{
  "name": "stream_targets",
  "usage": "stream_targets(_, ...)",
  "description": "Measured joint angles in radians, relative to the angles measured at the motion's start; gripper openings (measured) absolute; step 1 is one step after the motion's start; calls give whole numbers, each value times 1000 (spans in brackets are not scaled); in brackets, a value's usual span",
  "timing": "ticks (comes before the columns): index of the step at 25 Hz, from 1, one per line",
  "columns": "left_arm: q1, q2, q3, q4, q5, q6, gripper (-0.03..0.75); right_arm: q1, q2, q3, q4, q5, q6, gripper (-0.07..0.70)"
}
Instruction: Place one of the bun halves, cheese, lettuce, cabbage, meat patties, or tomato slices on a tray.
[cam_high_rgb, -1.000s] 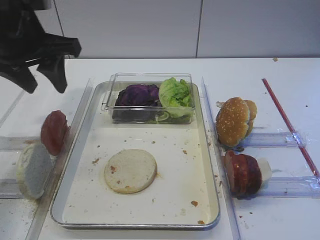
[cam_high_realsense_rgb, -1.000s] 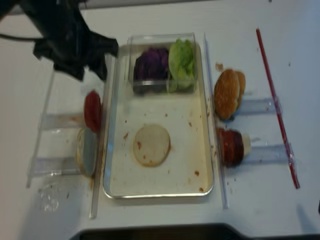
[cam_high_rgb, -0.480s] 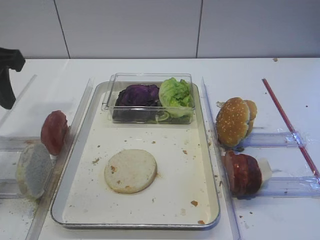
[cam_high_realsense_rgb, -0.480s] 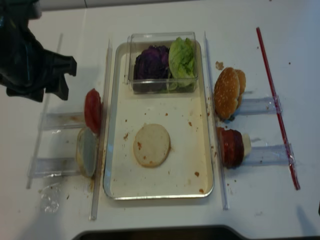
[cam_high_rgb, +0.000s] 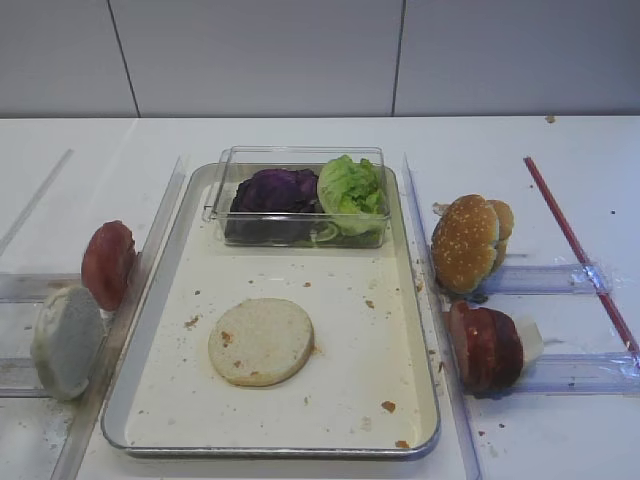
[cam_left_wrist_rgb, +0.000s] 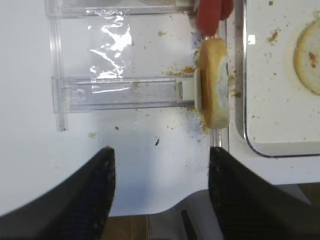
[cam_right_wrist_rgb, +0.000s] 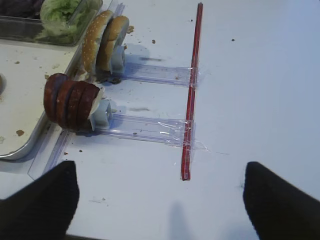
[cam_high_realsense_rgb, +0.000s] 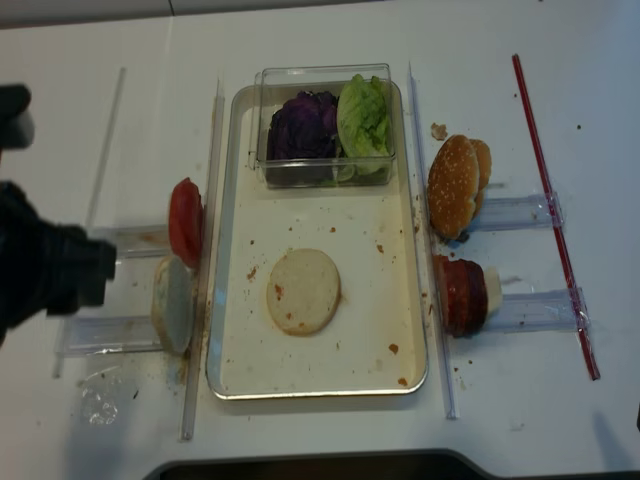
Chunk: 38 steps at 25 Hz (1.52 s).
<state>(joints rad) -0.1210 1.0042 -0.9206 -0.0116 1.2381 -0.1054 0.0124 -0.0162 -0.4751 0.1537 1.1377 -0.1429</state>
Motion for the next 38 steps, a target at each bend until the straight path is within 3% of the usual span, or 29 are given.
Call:
stream_targets(7, 1, -261, 141, 0, 11, 0, 402, 0, 0, 0, 0, -2, 0, 691)
stream_targets(28, 1, -800, 317, 12, 27, 52, 402, 0, 0, 0, 0, -2, 0, 691)
stream_targets(38, 1, -1003, 427, 18, -49, 50, 402, 0, 0, 0, 0, -2, 0, 691)
